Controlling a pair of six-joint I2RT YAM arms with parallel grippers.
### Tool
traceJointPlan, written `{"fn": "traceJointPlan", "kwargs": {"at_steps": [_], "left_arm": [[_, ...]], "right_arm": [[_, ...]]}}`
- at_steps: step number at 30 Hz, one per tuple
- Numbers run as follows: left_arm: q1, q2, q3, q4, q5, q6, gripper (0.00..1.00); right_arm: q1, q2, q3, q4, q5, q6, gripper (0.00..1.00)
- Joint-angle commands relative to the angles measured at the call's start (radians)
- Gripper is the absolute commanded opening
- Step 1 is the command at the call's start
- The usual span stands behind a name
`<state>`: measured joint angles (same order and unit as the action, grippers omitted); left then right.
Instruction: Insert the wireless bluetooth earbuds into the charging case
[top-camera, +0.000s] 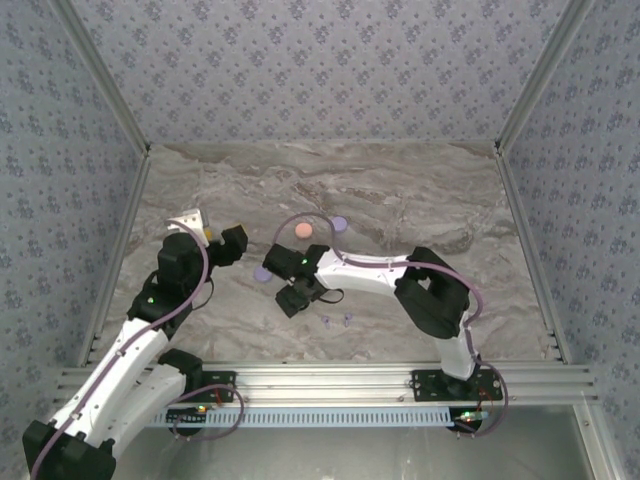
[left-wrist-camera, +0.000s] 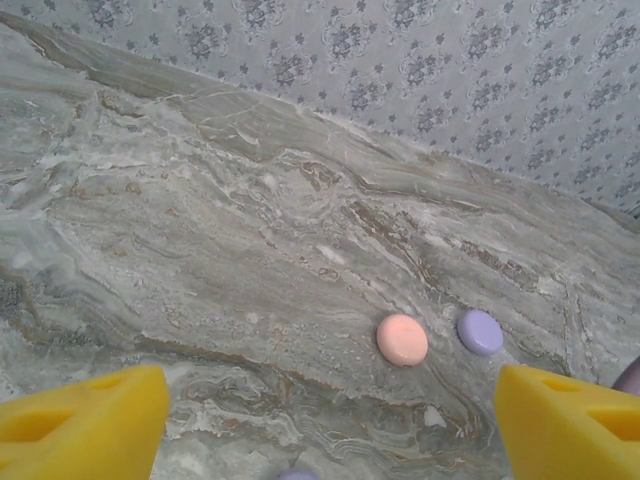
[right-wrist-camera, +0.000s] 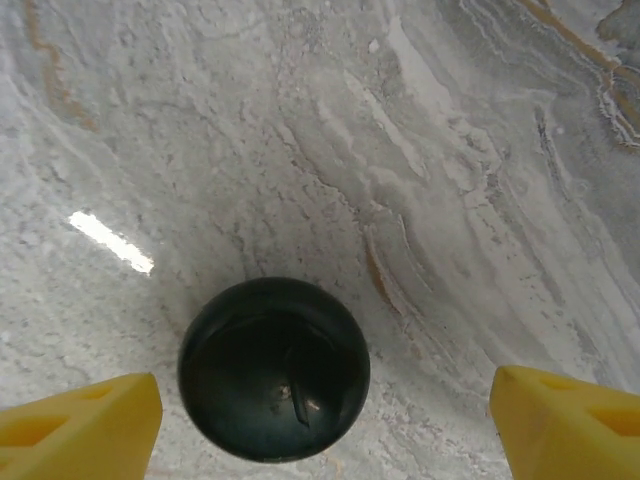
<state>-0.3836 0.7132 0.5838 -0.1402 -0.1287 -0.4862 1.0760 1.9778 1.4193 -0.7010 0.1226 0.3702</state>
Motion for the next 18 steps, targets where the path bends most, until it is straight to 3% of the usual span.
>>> {"fn": "traceJointPlan", "kwargs": {"at_steps": [1, 18], "left_arm": [[0.008, -0.013, -0.001, -0.007, -0.02, 0.015, 0.84], [0.012, 0.007, 0.004, 0.001, -0.022, 0.013, 0.85]], "right_arm": [[0.01, 0.027, 0.045, -0.064, 0.016, 0.003, 0.84], [0.015, 0.097, 0.081, -0.055, 0.006, -0.006, 0.63]]}}
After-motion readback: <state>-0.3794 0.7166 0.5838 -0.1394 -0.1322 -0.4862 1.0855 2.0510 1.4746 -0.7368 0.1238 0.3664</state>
